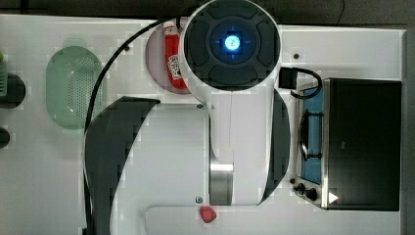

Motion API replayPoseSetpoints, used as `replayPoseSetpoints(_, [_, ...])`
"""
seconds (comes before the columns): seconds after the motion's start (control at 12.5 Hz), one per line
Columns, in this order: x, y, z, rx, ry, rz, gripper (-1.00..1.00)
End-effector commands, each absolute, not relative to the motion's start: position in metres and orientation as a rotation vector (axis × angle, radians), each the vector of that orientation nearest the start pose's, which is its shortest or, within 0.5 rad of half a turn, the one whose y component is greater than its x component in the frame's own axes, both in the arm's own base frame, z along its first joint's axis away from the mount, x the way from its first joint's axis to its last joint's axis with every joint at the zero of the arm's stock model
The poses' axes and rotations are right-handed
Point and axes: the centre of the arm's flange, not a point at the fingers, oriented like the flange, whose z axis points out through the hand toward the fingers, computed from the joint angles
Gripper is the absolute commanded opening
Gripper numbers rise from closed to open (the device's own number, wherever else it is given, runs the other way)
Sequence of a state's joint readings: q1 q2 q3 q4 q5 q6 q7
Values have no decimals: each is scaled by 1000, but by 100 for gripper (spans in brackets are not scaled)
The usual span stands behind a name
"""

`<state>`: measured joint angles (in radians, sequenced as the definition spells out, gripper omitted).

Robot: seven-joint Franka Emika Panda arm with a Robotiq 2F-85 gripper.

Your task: Pick banana from table and place on oven.

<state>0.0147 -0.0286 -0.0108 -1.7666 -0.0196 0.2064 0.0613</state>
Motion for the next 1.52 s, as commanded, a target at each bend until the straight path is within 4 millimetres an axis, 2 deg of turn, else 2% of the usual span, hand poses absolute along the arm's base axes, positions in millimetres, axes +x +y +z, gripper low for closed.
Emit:
replayPoseSetpoints(0.08, [426,-39,611,-2799,1409,-30,59])
replayPoseSetpoints(0.24, [426,-39,611,-2800,1408,-30,99])
replayPoseSetpoints(0.4, [429,-38,605,-2804,1409,-17,100])
replayPoseSetpoints(0.64, [445,-38,569,-2822,1415,42,100])
replayPoseSetpoints(0.8, [459,-37,531,-2829,1415,58,100])
replayPoseSetpoints(1.12, [479,-34,442,-2835,1401,33,100])
replayPoseSetpoints(1.52, [489,-23,332,-2857,1372,33,100])
